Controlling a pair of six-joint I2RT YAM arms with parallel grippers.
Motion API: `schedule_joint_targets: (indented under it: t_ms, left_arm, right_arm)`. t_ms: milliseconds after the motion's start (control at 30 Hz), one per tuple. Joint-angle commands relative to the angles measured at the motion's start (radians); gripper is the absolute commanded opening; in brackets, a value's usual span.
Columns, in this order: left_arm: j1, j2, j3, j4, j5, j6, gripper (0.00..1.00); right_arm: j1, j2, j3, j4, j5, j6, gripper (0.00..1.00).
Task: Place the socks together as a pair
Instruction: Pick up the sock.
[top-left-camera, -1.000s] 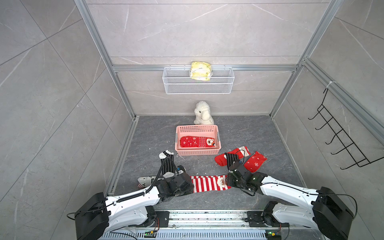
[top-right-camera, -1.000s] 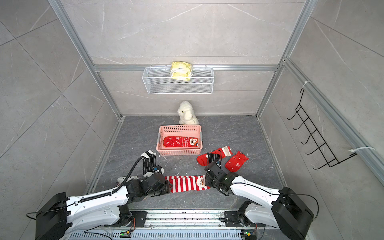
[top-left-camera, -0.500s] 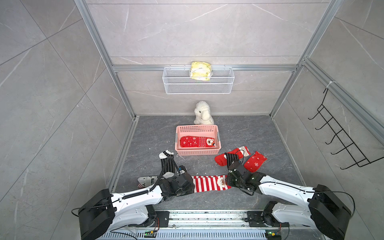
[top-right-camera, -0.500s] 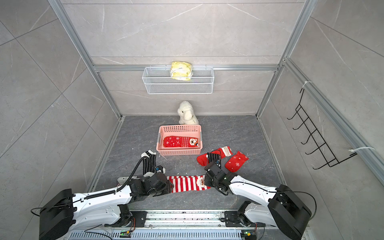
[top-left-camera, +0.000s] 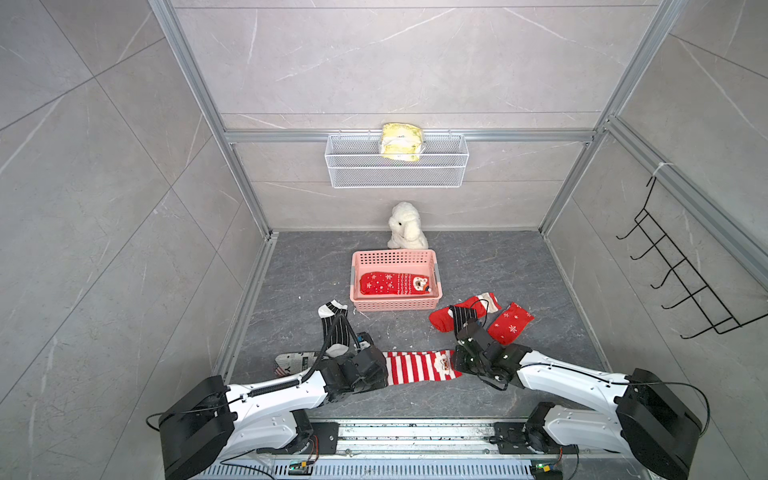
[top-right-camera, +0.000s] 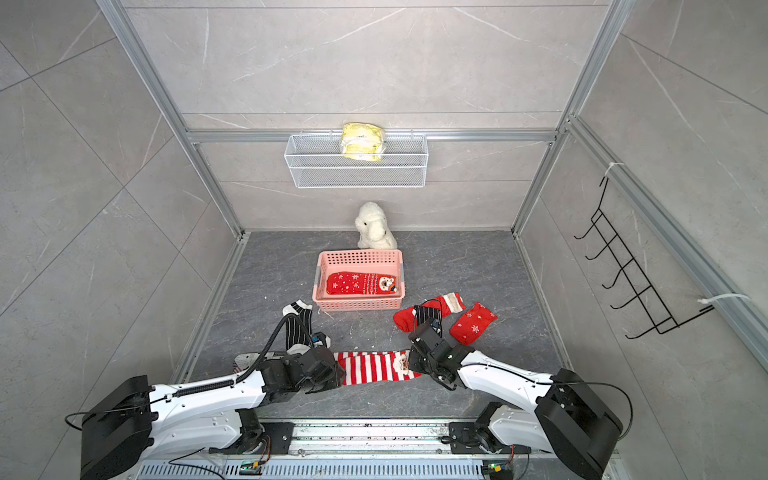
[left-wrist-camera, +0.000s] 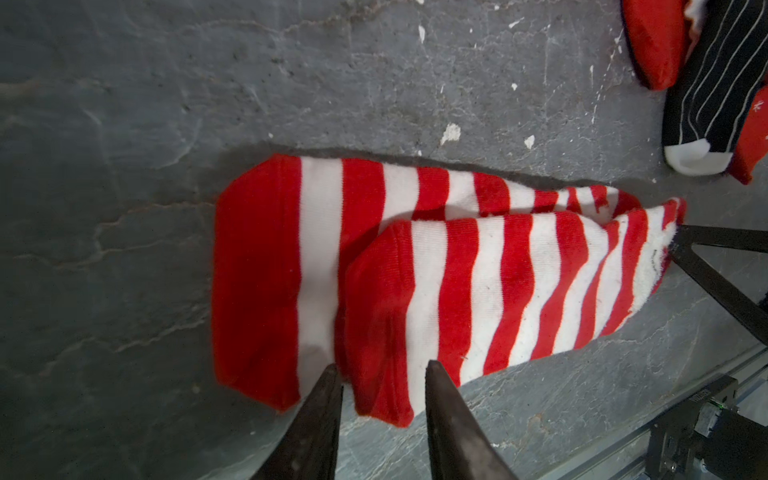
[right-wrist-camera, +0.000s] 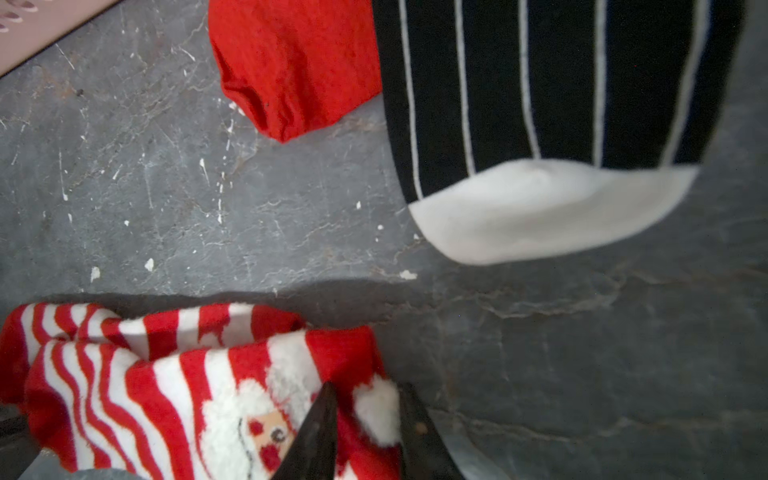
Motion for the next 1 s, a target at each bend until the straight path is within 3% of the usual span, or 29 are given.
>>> schedule_joint_targets:
  t_ms: [0, 167, 333, 500, 567, 967]
  left_arm:
    - [-0.005, 0.013, 0.002, 0.003, -0.007, -0.015, 0.34]
    - [-0.005, 0.016, 0.011, 0.019, -0.005, -0.010, 0.31]
    - [-0.006, 0.015, 0.028, 0.001, -0.005, 0.006, 0.19]
    - [-0.005, -0.013, 0.034, -0.010, -0.004, 0.010, 0.04]
    - [-0.005, -0.027, 0.042, -0.022, -0.005, 0.014, 0.00]
    - [-0.005, -0.154, 0.166, -0.211, -0.026, 0.122, 0.00]
  right_arm:
    - [-0.004, 0.002, -0.006, 0.005, -0.010, 0.003, 0.27]
    - [-0.004, 0.000, -0.003, -0.001, -0.013, 0.001, 0.23]
    - [-0.004, -0.027, 0.003, -0.026, -0.018, 0.001, 0.15]
    - [-0.004, -0.082, 0.007, -0.054, -0.042, 0.006, 0.00]
    - [-0.003, -0.100, 0.015, -0.072, -0.055, 0.005, 0.00]
    - [0.016, -0.308, 0.078, -0.190, -0.084, 0.025, 0.00]
